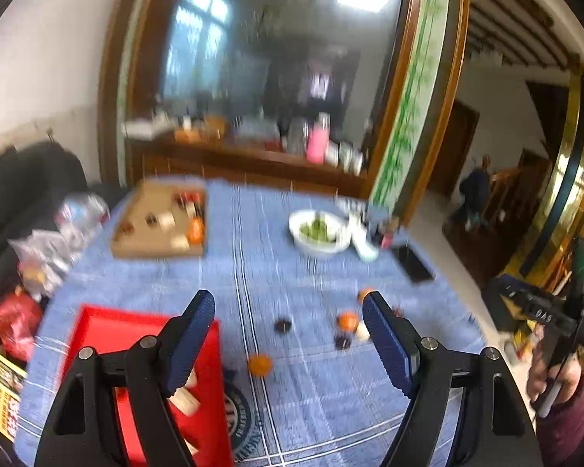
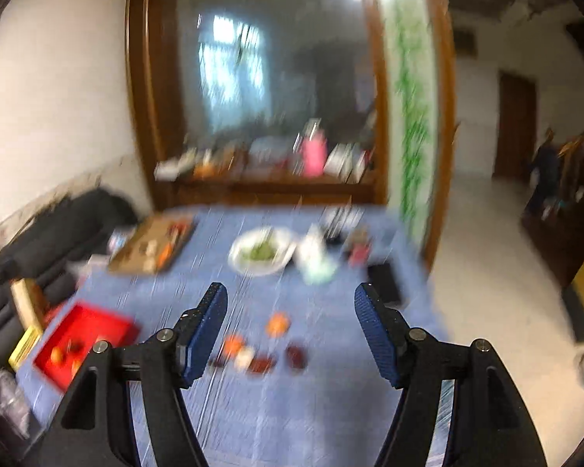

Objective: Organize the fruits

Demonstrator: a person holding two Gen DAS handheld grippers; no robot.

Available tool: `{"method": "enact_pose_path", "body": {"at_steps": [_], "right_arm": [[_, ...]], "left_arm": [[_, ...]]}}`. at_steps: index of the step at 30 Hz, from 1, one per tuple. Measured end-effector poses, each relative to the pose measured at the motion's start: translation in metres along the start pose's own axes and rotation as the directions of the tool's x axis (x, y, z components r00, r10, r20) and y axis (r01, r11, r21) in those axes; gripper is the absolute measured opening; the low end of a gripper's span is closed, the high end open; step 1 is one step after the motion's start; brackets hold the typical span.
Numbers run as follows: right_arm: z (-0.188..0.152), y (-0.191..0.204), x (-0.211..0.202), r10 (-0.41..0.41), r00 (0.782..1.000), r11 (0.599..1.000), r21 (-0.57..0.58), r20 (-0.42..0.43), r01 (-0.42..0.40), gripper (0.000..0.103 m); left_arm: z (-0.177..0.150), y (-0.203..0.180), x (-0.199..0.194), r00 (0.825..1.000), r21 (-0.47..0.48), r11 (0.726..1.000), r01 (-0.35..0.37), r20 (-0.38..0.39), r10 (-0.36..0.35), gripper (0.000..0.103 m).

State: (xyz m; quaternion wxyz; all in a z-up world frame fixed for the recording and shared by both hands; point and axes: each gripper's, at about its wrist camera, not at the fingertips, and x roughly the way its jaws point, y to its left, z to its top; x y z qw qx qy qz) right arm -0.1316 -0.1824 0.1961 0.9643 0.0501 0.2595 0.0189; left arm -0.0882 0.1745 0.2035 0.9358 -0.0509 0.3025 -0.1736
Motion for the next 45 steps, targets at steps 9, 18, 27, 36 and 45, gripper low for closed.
{"method": "enact_pose_path", "body": {"at_steps": [9, 18, 27, 36, 45], "right_arm": [[-0.076, -0.01, 0.16, 0.135, 0.938, 0.975, 0.212, -0.318, -0.069, 0.044], [-0.089, 0.003, 0.214, 0.121, 0.932, 0.979, 0.198, -0.341, -0.055, 0.044], [-0.101, -0.01, 0.221, 0.16, 0.93, 0.959, 0.274, -0.331, -0.068, 0.03], [-0.099, -0.018, 0.216, 0.184, 0.933, 0.945, 0.317, -0.308, -0.082, 0.028], [-0.097, -0.013, 0.213, 0.204, 0.935, 0.946, 0.305, -0.291, -0.111, 0.028]], "left_arm": [[-0.041, 0.004, 0.104, 0.98, -0.084, 0.994, 0.065, -0.185, -0.08, 0.054], [-0.063, -0.026, 0.172, 0.946, -0.083, 0.993, 0.086, -0.306, -0.108, 0.054], [-0.074, -0.06, 0.211, 0.928, -0.038, 0.992, 0.124, -0.349, -0.13, 0.054], [-0.085, -0.086, 0.243, 0.918, 0.052, 0.992, 0.116, -0.386, -0.088, 0.053], [-0.082, -0.08, 0.231, 0.939, 0.05, 0.997, 0.057, -0.342, -0.037, 0.024]]}}
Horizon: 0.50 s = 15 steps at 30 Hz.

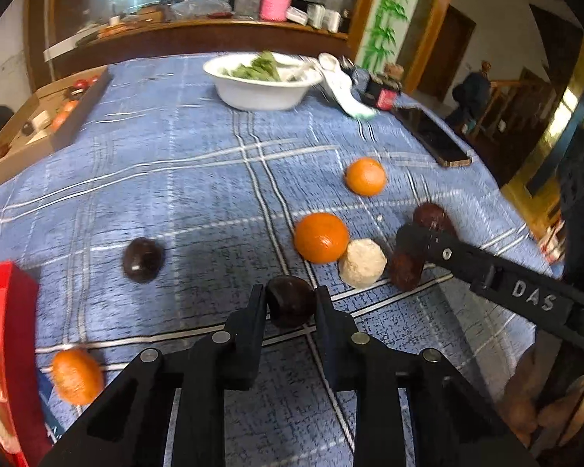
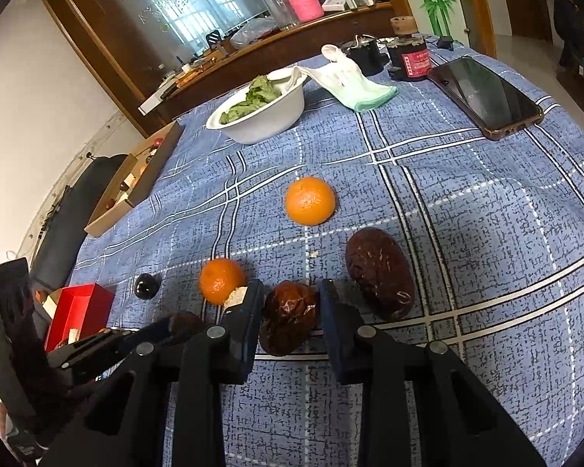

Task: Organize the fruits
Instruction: 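Grasp a red date with the right tool while the left tool grasps a dark plum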

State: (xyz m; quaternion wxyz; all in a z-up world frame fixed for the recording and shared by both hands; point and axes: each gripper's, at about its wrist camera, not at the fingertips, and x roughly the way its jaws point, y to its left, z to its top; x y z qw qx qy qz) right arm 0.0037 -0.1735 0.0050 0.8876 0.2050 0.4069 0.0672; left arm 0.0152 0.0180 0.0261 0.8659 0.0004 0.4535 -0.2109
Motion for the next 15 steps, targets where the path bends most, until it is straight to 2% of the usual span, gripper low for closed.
{"method": "enact_pose_path", "body": {"at_steps": [2, 8, 10, 15], "right_arm": [[0.0, 0.001, -0.001, 0.023, 1.0, 1.0, 0.001, 0.002, -0.023, 0.027], [0.0, 0.0, -0.008, 0.189, 0.982, 0.981, 0.042, 0.006, -0.189, 0.028], [-0.001, 0.002, -0.007, 0.222, 0.975, 0.974, 0.049, -0.006, -0.222, 0.028], [-0.005, 0.021, -0.012, 0.235, 0.972, 0.971, 0.045, -0.024, -0.234, 0.028]], "left_arm": [[-0.002, 0.008, -0.012, 1.0, -0.033, 0.999, 0.007, 0.021, -0.006, 0.024], [-0.022, 0.051, -0.064, 0.996, -0.17, 0.985, 0.029, 0.091, -0.013, 0.024], [-0.03, 0.071, -0.084, 0.994, -0.219, 0.976, 0.016, 0.113, 0.009, 0.024], [-0.052, 0.122, -0.127, 0.982, -0.326, 0.945, -0.03, 0.165, 0.089, 0.025]]}}
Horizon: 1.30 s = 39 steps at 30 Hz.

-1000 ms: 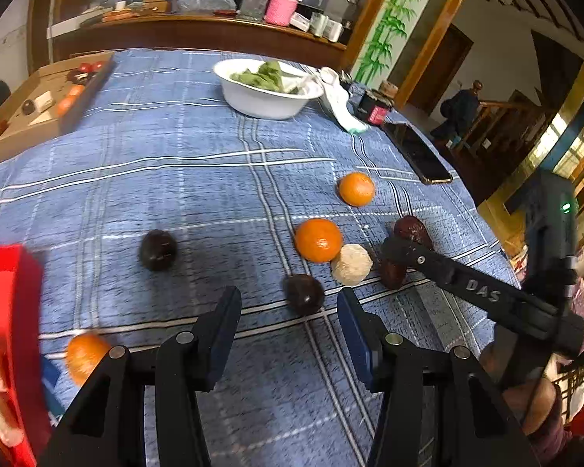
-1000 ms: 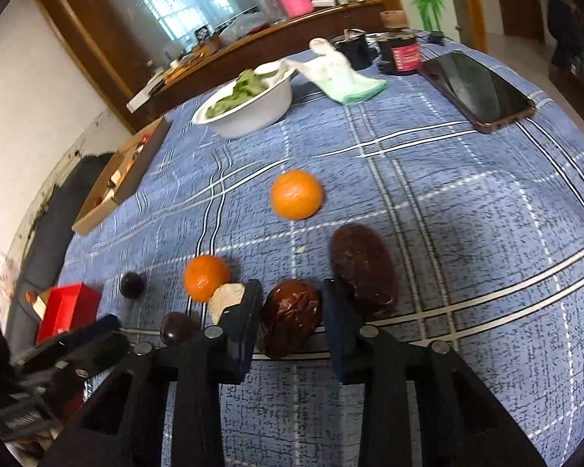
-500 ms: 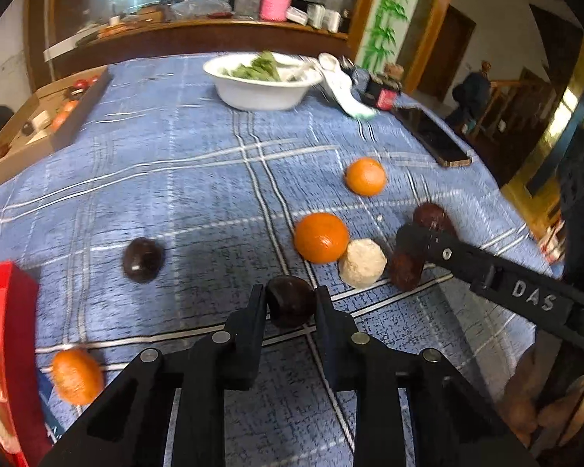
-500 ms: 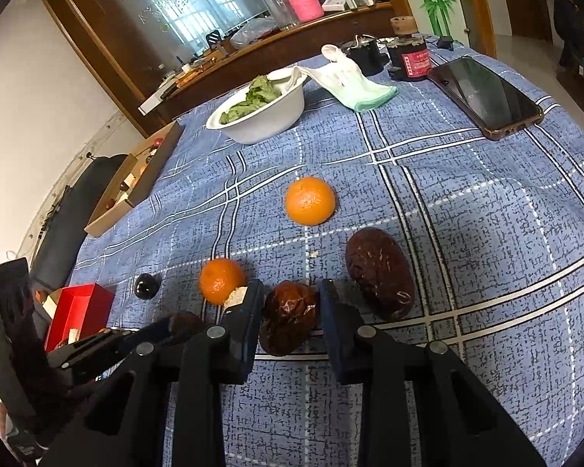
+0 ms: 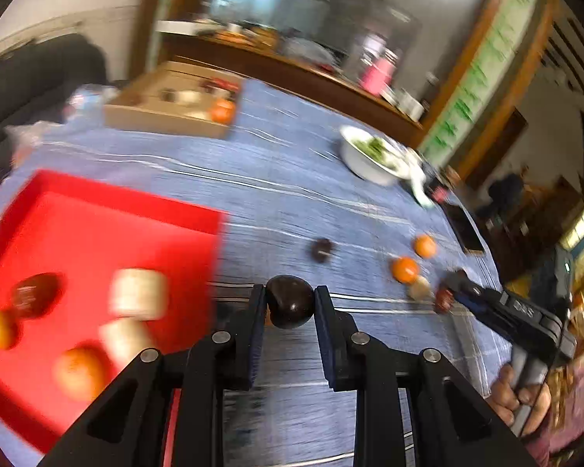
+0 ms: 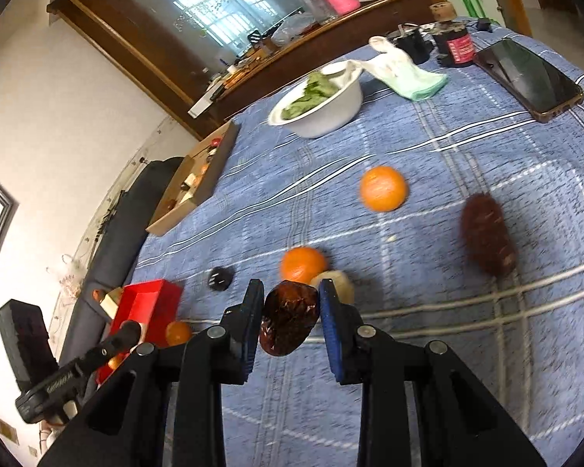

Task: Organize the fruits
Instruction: 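Grasp a red date with the right tool while the left tool grasps a dark plum, then carry date and plum over the red tray and open both tools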

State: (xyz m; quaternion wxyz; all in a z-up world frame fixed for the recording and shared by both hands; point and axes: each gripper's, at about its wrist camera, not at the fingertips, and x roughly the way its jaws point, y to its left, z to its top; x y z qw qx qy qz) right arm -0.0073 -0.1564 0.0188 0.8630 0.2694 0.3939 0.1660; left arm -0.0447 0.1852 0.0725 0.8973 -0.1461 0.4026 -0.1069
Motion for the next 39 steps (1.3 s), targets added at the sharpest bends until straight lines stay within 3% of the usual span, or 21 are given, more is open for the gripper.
{"method": "enact_pose_path", "body": {"at_steps": [6, 14, 20, 24, 27, 31, 33, 35, 39], "right_arm": [[-0.018, 0.052, 0.008, 0.051, 0.997, 0.997, -0.057, -0.066, -0.054, 0.028], [-0.052, 0.157, 0.048, 0.099, 0.972, 0.966, -0.213, -0.212, -0.145, 0.028], [-0.084, 0.224, 0.091, 0.072, 0.954, 0.924, -0.341, -0.292, -0.174, 0.028], [-0.102, 0.246, 0.112, 0.033, 0.943, 0.904, -0.393, -0.331, -0.17, 0.028], [-0.113, 0.256, 0.121, -0.003, 0.94, 0.886, -0.437, -0.341, -0.156, 0.028], [-0.101, 0.258, 0.114, -0.005, 0.96, 0.886, -0.446, -0.28, -0.125, 0.031], [-0.089, 0.25, 0.099, -0.03, 0.976, 0.891, -0.449, -0.215, -0.072, 0.042], [-0.081, 0.234, 0.085, -0.095, 0.984, 0.892, -0.452, -0.149, 0.017, 0.043], [-0.079, 0.191, 0.072, -0.223, 0.967, 0.898, -0.413, -0.127, 0.153, 0.043]], "left_arm": [[-0.001, 0.069, -0.033, 0.995, -0.134, 0.99, -0.053, 0.074, 0.063, 0.025], [-0.012, 0.131, -0.04, 0.987, -0.269, 0.956, -0.113, 0.079, 0.139, 0.025], [-0.018, 0.158, -0.04, 0.989, -0.306, 0.945, -0.112, 0.061, 0.137, 0.025], [-0.019, 0.171, -0.043, 0.99, -0.325, 0.941, -0.093, 0.066, 0.121, 0.028], [-0.019, 0.178, -0.049, 0.991, -0.335, 0.939, -0.076, 0.081, 0.109, 0.04], [-0.017, 0.183, -0.058, 0.989, -0.319, 0.945, -0.067, 0.101, 0.104, 0.05], [-0.017, 0.186, -0.062, 0.988, -0.318, 0.945, -0.069, 0.111, 0.109, 0.055], [-0.018, 0.191, -0.065, 0.985, -0.327, 0.942, -0.075, 0.12, 0.12, 0.056], [-0.018, 0.193, -0.062, 0.986, -0.342, 0.937, -0.07, 0.12, 0.118, 0.056]]}}
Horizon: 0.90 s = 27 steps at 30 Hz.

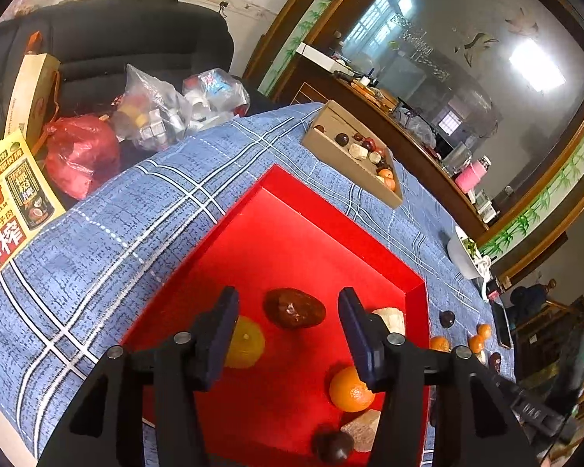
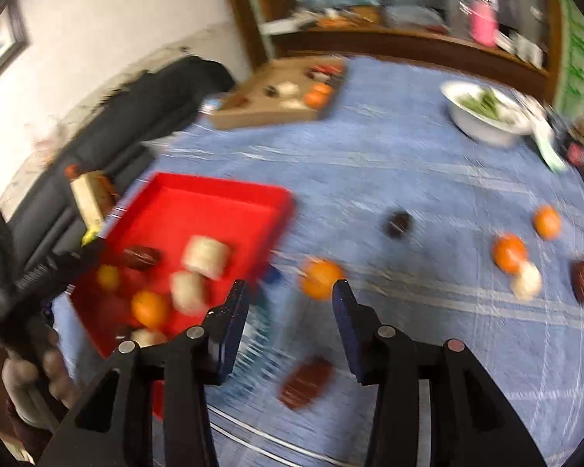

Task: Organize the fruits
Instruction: 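Carry date and plum over the red tray and open both tools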

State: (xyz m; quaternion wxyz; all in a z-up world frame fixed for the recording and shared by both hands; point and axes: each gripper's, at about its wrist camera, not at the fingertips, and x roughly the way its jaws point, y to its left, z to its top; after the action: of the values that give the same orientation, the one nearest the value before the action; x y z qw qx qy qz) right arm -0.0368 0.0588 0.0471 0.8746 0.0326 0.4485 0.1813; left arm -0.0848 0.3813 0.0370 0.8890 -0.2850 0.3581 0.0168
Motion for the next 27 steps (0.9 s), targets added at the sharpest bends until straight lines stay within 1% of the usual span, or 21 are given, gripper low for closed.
{"method": "enact_pose_path", "body": {"at_steps": [3, 5, 7, 10, 11, 12, 13, 15, 17, 19, 24, 26, 27], "right_arm": [[-0.014, -0.013, 0.009, 0.017, 0.998, 0.999, 0.045, -0.056, -0.014, 0.043], [-0.022, -0.01, 0.018, 0.019, 0.996, 0.999, 0.04, -0.09, -0.016, 0.043], [-0.031, -0.004, 0.025, -0.009, 0.993, 1.0, 0.015, -0.115, 0.01, 0.043], [-0.044, 0.004, 0.028, -0.051, 0.991, 0.998, -0.037, -0.121, 0.047, 0.041], [-0.047, 0.007, 0.027, -0.067, 0.992, 0.997, -0.053, -0.108, 0.061, 0.036], [-0.048, 0.011, 0.025, -0.071, 0.993, 0.995, -0.073, -0.098, 0.064, 0.034], [-0.048, 0.013, 0.024, -0.059, 0.994, 0.996, -0.079, -0.092, 0.051, 0.033], [-0.048, 0.018, 0.019, -0.047, 0.996, 0.995, -0.09, -0.074, 0.04, 0.027], [-0.042, 0.023, 0.012, -0.033, 0.998, 0.994, -0.103, -0.058, 0.027, 0.026], [-0.03, 0.033, 0.003, 0.015, 0.999, 0.993, -0.117, -0.034, -0.019, 0.025], [-0.006, 0.064, 0.005, 0.099, 0.995, 0.982, -0.162, 0.006, -0.097, 0.025], [0.0, 0.071, 0.011, 0.133, 0.991, 0.978, -0.163, 0.003, -0.131, 0.025], [0.003, 0.075, 0.018, 0.17, 0.985, 0.973, -0.157, -0.017, -0.17, 0.025]], "left_arm": [[-0.002, -0.007, 0.001, 1.0, 0.011, 1.0, 0.006, -0.005, -0.006, 0.056], [-0.004, -0.013, -0.002, 1.0, 0.025, 1.0, 0.009, -0.005, -0.009, 0.056], [-0.005, -0.018, -0.007, 1.0, 0.04, 0.999, 0.007, 0.004, -0.007, 0.056], [-0.005, -0.02, -0.012, 1.0, 0.038, 0.999, 0.002, 0.019, -0.003, 0.056], [-0.005, -0.019, -0.013, 1.0, 0.034, 0.999, 0.002, 0.023, -0.003, 0.056], [-0.005, -0.018, -0.014, 1.0, 0.028, 1.0, 0.003, 0.025, -0.004, 0.056], [-0.005, -0.016, -0.015, 1.0, 0.022, 1.0, 0.004, 0.026, -0.005, 0.056], [-0.005, -0.012, -0.018, 0.999, 0.006, 1.0, 0.002, 0.036, -0.002, 0.056], [-0.005, -0.01, -0.02, 0.999, -0.007, 1.0, 0.0, 0.045, 0.0, 0.056], [-0.005, -0.006, -0.021, 0.999, -0.018, 1.0, 0.001, 0.046, 0.0, 0.056], [-0.006, 0.003, -0.025, 0.999, -0.031, 1.0, -0.005, 0.05, 0.007, 0.056], [-0.006, 0.007, -0.024, 0.999, -0.043, 0.999, -0.007, 0.048, 0.009, 0.056], [-0.006, 0.009, -0.023, 0.999, -0.046, 0.999, -0.01, 0.044, 0.012, 0.056]]}}
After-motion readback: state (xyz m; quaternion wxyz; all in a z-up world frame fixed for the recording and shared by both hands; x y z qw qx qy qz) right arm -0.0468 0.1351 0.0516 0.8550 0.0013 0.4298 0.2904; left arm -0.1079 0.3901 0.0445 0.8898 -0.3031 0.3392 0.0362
